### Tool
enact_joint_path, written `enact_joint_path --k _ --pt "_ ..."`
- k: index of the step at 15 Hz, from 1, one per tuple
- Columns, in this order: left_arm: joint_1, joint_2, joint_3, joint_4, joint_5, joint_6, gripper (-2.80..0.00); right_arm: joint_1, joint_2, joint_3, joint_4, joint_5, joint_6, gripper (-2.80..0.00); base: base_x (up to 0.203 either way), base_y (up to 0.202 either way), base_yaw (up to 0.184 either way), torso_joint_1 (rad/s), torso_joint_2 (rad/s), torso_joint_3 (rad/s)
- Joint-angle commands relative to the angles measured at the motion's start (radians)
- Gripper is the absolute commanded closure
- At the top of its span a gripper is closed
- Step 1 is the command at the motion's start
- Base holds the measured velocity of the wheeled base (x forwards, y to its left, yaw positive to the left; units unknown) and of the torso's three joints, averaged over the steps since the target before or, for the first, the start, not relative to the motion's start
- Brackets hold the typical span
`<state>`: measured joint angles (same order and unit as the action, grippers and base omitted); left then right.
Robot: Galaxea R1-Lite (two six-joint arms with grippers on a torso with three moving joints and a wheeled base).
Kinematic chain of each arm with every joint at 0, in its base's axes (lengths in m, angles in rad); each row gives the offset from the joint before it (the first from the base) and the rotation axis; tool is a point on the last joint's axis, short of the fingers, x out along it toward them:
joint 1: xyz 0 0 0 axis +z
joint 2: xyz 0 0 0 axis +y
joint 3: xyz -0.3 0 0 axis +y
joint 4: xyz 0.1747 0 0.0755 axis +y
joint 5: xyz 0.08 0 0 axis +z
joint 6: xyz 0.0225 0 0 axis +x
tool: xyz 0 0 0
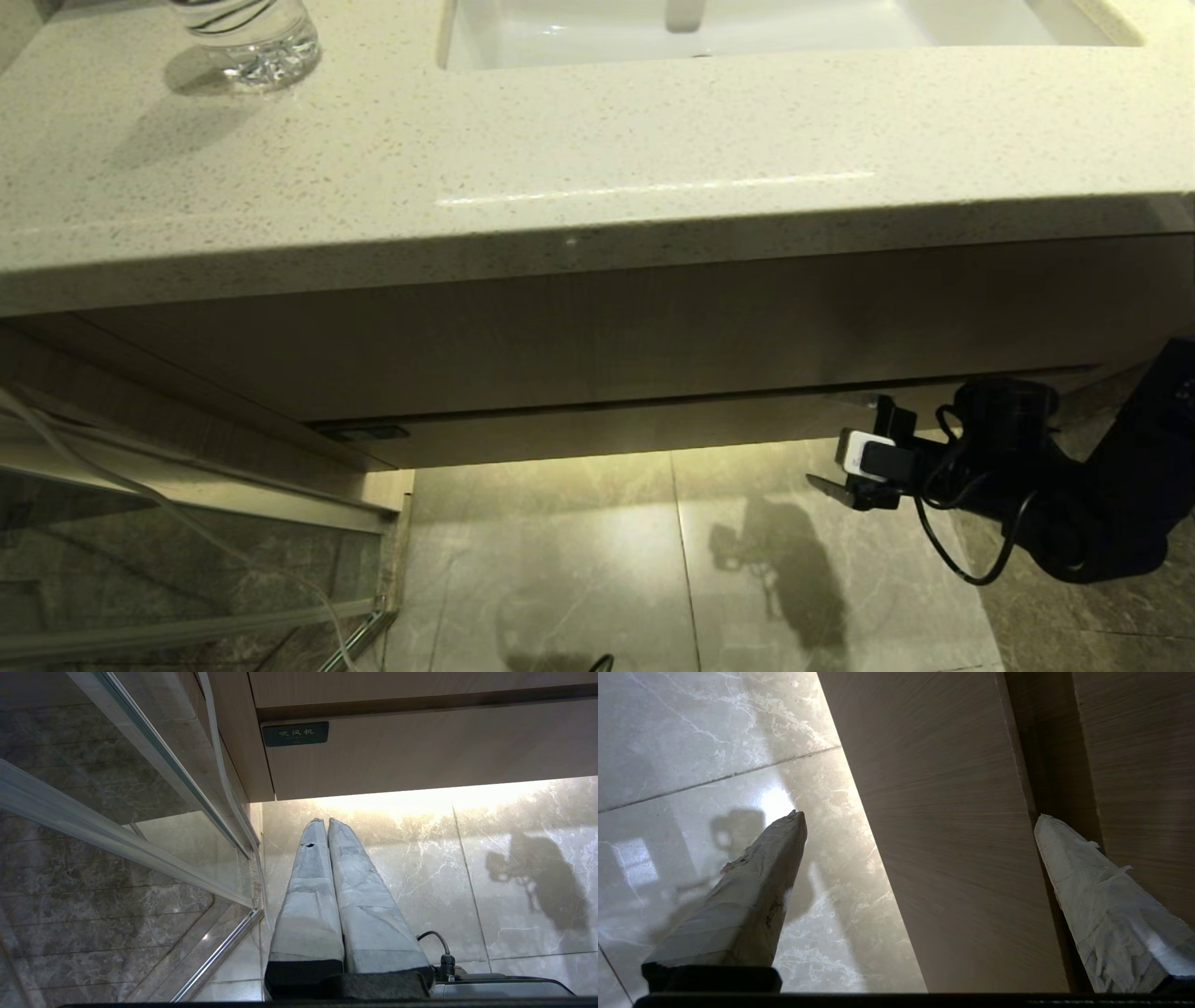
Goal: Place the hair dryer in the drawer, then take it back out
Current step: Pull open the drawer
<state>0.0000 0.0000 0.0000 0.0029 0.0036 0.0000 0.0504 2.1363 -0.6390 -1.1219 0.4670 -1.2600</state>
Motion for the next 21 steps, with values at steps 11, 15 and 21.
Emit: enact_joint_path --k 11,15,21 --pt "0.000 0.000 0.000 0.000 -0.001 0.000 0.00 0.002 -0.002 0.000 -0.047 -0.001 0.017 -2.80 0.000 0.000 0.000 0.000 0.00 0.000" --pt "0.000 0.000 0.000 0.000 -0.001 0.000 0.00 0.006 0.002 0.006 -0.088 -0.001 0.016 -2.80 0.000 0.000 0.000 0.000 0.00 0.000" --pt "0.000 0.000 0.000 0.000 0.000 0.000 0.00 0.028 0.032 -0.015 -0.091 -0.005 0.014 -2.80 0.000 0.000 0.000 0.000 0.00 0.000"
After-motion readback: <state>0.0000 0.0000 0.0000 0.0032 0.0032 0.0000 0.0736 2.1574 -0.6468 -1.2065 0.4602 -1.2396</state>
